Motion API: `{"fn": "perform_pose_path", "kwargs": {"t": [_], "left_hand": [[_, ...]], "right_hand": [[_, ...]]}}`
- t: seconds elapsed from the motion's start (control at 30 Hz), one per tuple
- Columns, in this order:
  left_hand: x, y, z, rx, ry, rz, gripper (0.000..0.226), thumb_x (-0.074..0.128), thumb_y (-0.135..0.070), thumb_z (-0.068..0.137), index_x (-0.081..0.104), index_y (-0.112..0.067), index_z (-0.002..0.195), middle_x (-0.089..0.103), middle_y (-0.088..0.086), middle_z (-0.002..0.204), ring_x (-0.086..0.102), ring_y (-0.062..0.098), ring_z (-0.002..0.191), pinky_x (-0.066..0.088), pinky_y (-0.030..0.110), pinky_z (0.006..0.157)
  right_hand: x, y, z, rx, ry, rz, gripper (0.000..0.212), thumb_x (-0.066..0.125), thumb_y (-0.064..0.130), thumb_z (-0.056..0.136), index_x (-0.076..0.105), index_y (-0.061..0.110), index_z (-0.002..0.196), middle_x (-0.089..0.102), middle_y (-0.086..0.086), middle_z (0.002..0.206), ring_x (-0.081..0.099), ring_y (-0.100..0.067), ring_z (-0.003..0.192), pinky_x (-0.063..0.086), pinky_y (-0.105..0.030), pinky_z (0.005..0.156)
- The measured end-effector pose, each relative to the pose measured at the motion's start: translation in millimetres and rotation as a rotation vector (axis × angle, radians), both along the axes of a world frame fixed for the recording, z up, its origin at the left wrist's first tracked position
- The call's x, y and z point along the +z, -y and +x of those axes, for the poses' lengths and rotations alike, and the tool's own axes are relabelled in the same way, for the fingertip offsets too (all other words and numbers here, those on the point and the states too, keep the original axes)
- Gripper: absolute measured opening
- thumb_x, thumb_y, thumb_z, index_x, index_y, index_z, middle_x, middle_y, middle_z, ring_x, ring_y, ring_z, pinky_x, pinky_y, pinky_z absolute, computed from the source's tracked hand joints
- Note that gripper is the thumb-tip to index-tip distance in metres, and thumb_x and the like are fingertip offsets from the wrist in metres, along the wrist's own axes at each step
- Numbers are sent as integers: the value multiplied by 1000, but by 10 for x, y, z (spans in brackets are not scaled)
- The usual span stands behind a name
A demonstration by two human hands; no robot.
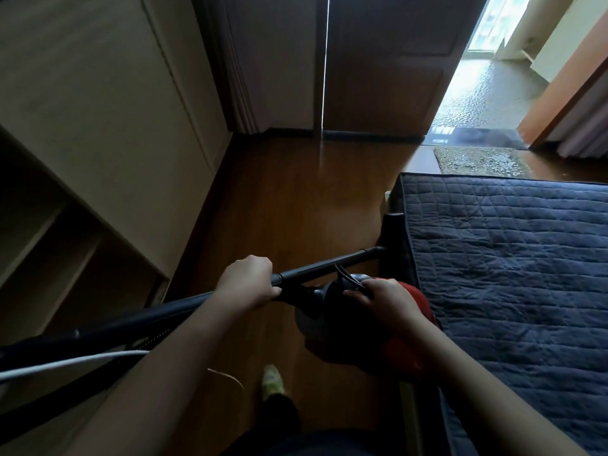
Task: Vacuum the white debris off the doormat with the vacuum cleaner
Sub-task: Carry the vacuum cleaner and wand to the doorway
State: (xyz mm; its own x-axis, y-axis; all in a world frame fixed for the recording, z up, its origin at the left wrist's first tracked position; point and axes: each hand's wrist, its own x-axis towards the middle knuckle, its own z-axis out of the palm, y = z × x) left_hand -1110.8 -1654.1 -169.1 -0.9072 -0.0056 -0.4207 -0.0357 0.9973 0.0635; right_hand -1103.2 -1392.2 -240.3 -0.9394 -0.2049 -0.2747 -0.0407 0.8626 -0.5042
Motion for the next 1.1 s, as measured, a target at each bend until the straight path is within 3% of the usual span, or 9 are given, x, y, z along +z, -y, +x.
{"fn": "perform_pose_path", "kwargs": {"t": [0.17,0.4,0.6,0.67,0.77,0.83,0.9,1.0,1.1], "left_hand": [[-86,140,-842,-15,-11,34,24,65,-44,89,61,-21,96,61,-3,82,61,12,71,49,26,59],[-61,474,-2127,-48,-24,76,25,65,-44,90,60,-20,96,61,-2,82,62,13,71,51,26,59],[175,606,-3200,-81,-64,110,23,67,-42,89,61,-21,96,62,-3,82,62,11,70,49,25,57],[220,611,-3537,-96,-90,109,24,67,-43,88,62,-21,96,62,-3,82,63,12,70,55,28,61],[270,562,-4023,-111,-102,111,24,68,-43,87,63,-20,95,63,-3,81,63,12,70,56,28,63],[277,480,-4357,-113,-102,107,23,67,-42,87,64,-20,93,64,-2,80,63,12,69,54,28,60],[256,367,-4701,-112,-99,102,23,67,-43,87,64,-20,92,64,-3,80,63,12,69,51,26,58],[208,158,-5203,-108,-83,105,23,67,-42,87,65,-20,93,64,-3,80,64,12,69,54,27,60],[227,-67,-5684,-120,-63,81,21,67,-41,87,65,-21,92,64,-3,80,64,11,69,53,26,59]], "right_hand": [[24,130,-794,-67,7,-6,28,64,52,89,74,27,97,72,0,86,68,-17,79,56,-37,75],[104,437,-2066,-68,13,36,26,64,48,90,72,23,92,70,4,84,67,-15,79,56,-33,75],[328,540,-3059,-93,-41,76,33,63,48,91,72,16,90,70,-5,86,66,-23,81,52,-32,72],[413,532,-3365,-101,-57,66,33,64,46,91,73,14,95,67,0,79,64,-21,79,47,-24,66],[473,446,-3852,-109,-82,39,29,63,42,93,74,17,103,48,20,66,52,-4,65,32,-7,52],[444,364,-4175,-104,-92,15,30,63,45,93,74,22,108,53,18,70,53,0,65,33,-8,52],[401,259,-4505,-124,-96,-1,30,63,48,92,74,27,109,59,11,78,58,-7,72,36,-12,55],[304,66,-5003,-120,-79,-3,23,63,47,92,73,28,97,59,13,75,58,-7,71,37,-14,54],[234,-135,-5446,-102,-56,27,26,60,52,91,68,27,93,64,5,83,62,-11,74,51,-21,62]]}}
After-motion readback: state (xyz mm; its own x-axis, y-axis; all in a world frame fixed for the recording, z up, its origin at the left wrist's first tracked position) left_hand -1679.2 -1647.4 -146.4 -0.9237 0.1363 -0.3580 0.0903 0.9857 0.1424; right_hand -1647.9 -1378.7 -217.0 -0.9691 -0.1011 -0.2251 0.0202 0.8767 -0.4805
